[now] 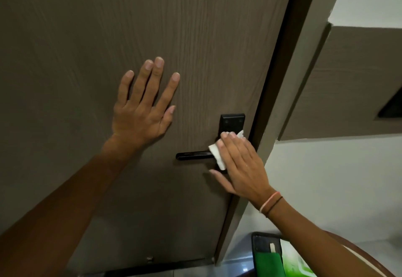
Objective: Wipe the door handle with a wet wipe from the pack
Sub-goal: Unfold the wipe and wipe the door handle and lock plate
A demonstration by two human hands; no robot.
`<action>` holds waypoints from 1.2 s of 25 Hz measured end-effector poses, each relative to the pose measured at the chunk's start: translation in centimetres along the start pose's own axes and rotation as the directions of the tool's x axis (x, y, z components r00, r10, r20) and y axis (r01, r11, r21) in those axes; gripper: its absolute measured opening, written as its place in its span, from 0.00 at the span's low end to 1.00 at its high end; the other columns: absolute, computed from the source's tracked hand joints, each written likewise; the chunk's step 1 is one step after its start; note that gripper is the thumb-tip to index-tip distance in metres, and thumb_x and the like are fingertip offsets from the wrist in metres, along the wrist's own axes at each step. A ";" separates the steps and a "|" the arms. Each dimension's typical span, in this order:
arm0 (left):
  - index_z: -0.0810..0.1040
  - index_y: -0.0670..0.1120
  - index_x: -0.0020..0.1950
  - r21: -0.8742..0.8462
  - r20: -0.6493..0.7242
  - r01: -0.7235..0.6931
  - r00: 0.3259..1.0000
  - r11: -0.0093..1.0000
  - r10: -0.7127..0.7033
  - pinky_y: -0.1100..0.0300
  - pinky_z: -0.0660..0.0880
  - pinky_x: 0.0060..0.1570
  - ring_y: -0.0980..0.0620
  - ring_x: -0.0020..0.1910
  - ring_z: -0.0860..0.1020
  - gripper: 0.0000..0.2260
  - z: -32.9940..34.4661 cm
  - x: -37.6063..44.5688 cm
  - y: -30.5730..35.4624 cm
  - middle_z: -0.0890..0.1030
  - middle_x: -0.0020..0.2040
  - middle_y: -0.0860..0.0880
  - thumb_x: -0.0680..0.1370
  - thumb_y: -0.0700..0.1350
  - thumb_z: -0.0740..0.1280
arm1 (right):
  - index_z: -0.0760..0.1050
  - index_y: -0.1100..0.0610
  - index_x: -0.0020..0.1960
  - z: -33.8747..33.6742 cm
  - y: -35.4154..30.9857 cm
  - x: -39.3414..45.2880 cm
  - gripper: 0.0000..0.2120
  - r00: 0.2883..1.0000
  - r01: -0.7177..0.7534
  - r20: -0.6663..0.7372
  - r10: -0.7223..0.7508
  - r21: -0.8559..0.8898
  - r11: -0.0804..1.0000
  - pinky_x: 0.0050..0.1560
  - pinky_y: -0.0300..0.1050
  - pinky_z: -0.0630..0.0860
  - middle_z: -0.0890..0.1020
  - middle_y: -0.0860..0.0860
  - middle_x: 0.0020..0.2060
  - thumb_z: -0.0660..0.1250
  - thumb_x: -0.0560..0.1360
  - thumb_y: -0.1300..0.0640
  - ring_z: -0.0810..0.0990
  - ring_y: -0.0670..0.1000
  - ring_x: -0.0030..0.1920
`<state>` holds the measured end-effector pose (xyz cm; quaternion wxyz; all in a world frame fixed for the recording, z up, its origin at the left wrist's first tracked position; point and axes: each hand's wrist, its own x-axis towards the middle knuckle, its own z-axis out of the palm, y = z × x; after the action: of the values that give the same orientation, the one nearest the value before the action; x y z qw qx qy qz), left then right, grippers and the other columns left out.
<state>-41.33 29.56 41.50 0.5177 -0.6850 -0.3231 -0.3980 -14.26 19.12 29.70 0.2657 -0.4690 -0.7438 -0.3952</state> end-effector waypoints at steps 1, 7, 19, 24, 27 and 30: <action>0.57 0.45 0.85 0.008 -0.001 0.000 1.000 1.000 0.000 0.43 0.48 0.83 0.40 0.85 0.51 0.29 0.1 0.0 0.0 0.57 0.83 0.38 0.85 0.53 0.55 | 0.48 0.60 0.84 0.1 0.0 -0.2 0.45 0.999 -0.044 0.006 0.044 0.048 0.998 0.84 0.54 0.46 0.63 0.60 0.78 0.62 0.79 0.35 0.47 0.55 0.85; 0.55 0.46 0.86 0.012 0.022 0.004 1.000 1.000 -0.005 0.43 0.47 0.83 0.43 0.86 0.45 0.30 0.4 -0.2 0.0 0.61 0.81 0.37 0.85 0.54 0.54 | 0.69 0.57 0.72 1.3 -4.4 1.9 0.32 0.997 -0.075 0.018 0.074 0.065 0.995 0.78 0.55 0.56 0.71 0.55 0.67 0.64 0.78 0.36 0.70 0.57 0.70; 0.58 0.46 0.86 -0.025 0.034 0.005 0.999 1.000 -0.004 0.43 0.51 0.82 0.39 0.81 0.61 0.29 -0.6 0.1 0.0 0.67 0.81 0.37 0.86 0.53 0.57 | 0.79 0.59 0.66 -5.6 -8.0 7.9 0.17 0.973 -0.141 0.225 0.048 0.418 0.897 0.57 0.52 0.79 0.85 0.55 0.56 0.60 0.79 0.60 0.84 0.55 0.54; 0.64 0.46 0.84 -0.071 0.084 0.033 0.996 0.997 -0.027 0.40 0.64 0.77 0.39 0.80 0.65 0.27 -2.3 0.6 0.4 0.68 0.80 0.37 0.86 0.51 0.60 | 0.78 0.65 0.64 -10.5 -9.2 12.0 0.16 0.402 -0.542 0.673 0.621 0.721 -0.431 0.68 0.57 0.77 0.84 0.63 0.60 0.57 0.87 0.58 0.82 0.56 0.61; 0.65 0.43 0.83 -0.199 0.184 0.145 0.977 0.969 -0.108 0.38 0.67 0.77 0.38 0.81 0.64 0.23 -4.7 1.6 1.5 0.66 0.81 0.36 0.88 0.48 0.58 | 0.78 0.62 0.63 -13.7 -6.6 11.3 0.18 0.198 -0.108 0.902 0.384 0.409 -0.906 0.71 0.62 0.75 0.84 0.61 0.61 0.61 0.85 0.50 0.82 0.61 0.64; 0.75 0.40 0.74 -0.555 0.358 0.433 0.895 0.710 -0.266 0.42 0.74 0.71 0.40 0.75 0.73 0.20 -8.6 2.0 4.9 0.74 0.76 0.37 0.87 0.49 0.57 | 0.78 0.63 0.63 -16.9 -4.6 9.2 0.14 0.188 -0.057 0.904 0.384 0.400 -0.915 0.67 0.58 0.78 0.86 0.60 0.57 0.66 0.82 0.55 0.84 0.60 0.60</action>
<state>-38.02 20.08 42.36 0.1316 -0.7869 -0.3613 -0.4826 -21.84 8.33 44.41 0.7279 -0.3067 -0.1037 0.6044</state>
